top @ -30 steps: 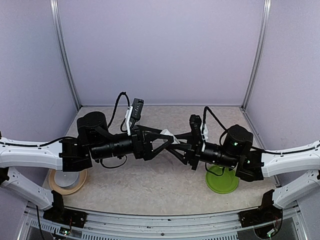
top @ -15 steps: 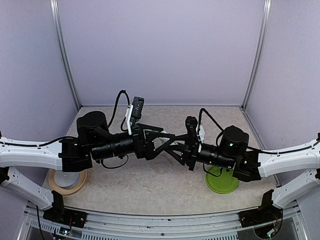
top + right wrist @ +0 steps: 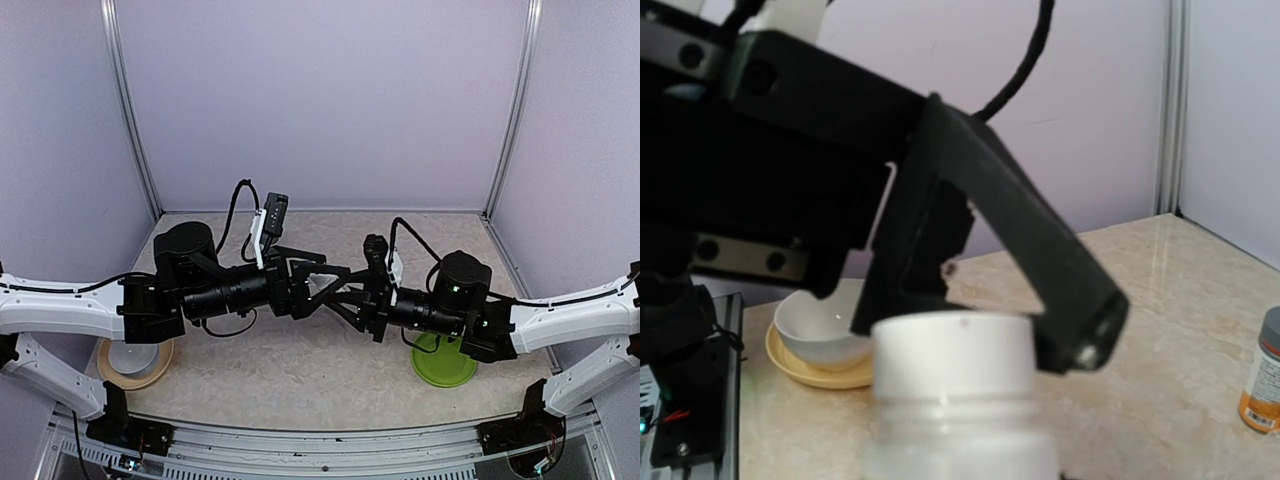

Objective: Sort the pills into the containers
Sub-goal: Screw the lid of the pill bottle onto the pill bottle.

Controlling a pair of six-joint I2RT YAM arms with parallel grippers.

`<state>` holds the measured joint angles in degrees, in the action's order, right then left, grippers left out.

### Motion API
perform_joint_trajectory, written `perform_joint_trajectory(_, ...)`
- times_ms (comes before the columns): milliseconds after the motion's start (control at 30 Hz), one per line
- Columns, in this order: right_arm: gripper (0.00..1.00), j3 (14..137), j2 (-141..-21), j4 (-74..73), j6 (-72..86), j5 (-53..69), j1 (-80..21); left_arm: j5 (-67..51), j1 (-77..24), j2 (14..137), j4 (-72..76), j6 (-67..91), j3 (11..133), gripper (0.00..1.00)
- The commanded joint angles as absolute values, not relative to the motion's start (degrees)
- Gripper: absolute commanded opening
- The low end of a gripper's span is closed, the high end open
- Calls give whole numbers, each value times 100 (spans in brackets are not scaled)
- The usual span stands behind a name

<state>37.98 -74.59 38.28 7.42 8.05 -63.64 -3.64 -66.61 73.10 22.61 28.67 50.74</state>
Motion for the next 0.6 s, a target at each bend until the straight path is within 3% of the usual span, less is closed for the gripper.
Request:
perform_joint_trajectory(0,10,3993,-7611,3891,830,887,-6407,-672,-6746,7319,2516,2803,5203,99)
perform_joint_trajectory(567,10,4114,-7764,3986,916,1268,-6416,-603,-6772,7252,2501,2762,5218,99)
